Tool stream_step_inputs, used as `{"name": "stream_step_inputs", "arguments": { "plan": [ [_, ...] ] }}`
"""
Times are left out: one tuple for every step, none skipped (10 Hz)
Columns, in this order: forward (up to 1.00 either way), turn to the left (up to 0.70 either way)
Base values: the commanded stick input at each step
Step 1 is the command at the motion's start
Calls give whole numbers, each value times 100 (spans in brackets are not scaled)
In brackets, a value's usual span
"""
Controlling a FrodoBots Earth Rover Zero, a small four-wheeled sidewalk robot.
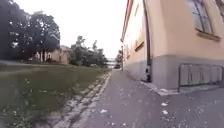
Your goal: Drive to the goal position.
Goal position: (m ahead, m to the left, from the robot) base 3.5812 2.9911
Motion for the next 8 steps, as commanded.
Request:
{"name": "stream_step_inputs", "arguments": {
  "plan": [
    [44, 2],
    [44, 2],
    [44, 2],
    [44, 2],
    [44, 2],
    [44, 2],
    [44, 2],
    [44, 2]
  ]
}}
